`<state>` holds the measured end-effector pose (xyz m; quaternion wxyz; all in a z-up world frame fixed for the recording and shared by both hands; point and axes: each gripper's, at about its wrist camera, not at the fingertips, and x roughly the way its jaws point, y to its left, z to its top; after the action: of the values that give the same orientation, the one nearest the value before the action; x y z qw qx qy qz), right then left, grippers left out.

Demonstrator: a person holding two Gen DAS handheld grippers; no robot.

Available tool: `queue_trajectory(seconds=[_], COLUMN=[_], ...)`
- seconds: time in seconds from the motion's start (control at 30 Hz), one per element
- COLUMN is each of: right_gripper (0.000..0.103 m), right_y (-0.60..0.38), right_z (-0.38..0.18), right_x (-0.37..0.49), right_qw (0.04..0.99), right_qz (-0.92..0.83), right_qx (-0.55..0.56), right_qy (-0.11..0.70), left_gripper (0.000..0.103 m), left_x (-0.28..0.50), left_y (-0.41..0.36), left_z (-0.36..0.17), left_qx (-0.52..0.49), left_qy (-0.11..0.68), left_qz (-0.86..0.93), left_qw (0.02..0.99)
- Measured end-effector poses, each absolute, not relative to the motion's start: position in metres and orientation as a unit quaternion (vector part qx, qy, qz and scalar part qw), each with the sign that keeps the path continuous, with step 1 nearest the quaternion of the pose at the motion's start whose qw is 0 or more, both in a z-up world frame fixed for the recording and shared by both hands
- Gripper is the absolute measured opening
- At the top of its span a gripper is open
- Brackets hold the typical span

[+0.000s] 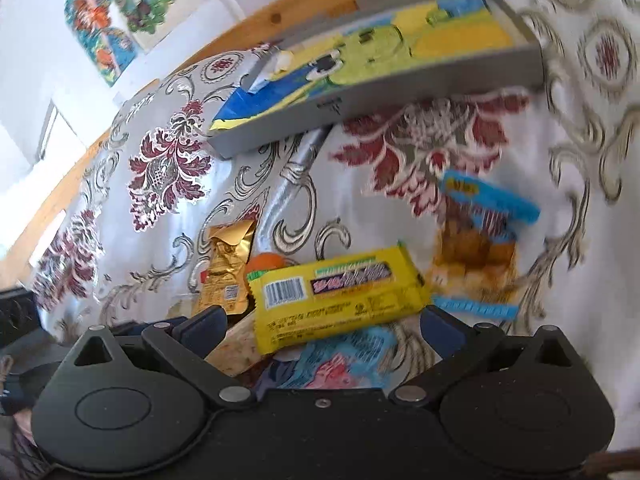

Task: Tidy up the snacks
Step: 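Move the right tool toward the yellow candy bar while the left tool approaches the white nougat bar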

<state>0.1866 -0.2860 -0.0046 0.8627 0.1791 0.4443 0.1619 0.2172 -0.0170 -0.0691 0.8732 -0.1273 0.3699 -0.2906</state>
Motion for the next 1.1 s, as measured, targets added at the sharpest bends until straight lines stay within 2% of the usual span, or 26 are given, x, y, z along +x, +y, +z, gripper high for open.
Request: queue_trajectory(seconds=[0.17, 0.27, 0.37, 0.43, 0.5, 0.8, 1.1], right_gripper=[0.102, 0.102, 0.102, 0.102, 0.102, 0.102, 0.102], right_y=[-0.292, -0.292, -0.290, -0.288, -0.286, -0.276, -0.283], right_z=[-0.011, -0.011, -0.010, -0.010, -0.011, -0.017, -0.022], right_x=[0.188, 0.187, 0.186, 0.185, 0.185, 0.186, 0.199], right_qw=[0.845, 0.847, 0.851, 0.853, 0.853, 0.853, 0.855], right_qz=[0.161, 0.156, 0.154, 0.155, 0.157, 0.154, 0.099], right_qx=[0.235, 0.235, 0.228, 0.226, 0.226, 0.225, 0.280], right_qy=[0.453, 0.450, 0.447, 0.445, 0.443, 0.446, 0.426], left_gripper=[0.098, 0.090, 0.081, 0.068, 0.059, 0.054, 0.053], left_x=[0.224, 0.227, 0.230, 0.229, 0.227, 0.219, 0.210], left_y=[-0.018, -0.017, -0.020, -0.022, -0.022, -0.033, -0.043], left_z=[-0.072, -0.076, -0.083, -0.086, -0.087, -0.086, -0.084], left_qx=[-0.143, -0.163, -0.168, -0.161, -0.155, -0.139, -0.130], left_qy=[0.387, 0.408, 0.432, 0.438, 0.440, 0.457, 0.458], left_qz=[-0.284, -0.285, -0.274, -0.260, -0.247, -0.244, -0.250], left_qw=[0.866, 0.852, 0.843, 0.846, 0.849, 0.844, 0.843])
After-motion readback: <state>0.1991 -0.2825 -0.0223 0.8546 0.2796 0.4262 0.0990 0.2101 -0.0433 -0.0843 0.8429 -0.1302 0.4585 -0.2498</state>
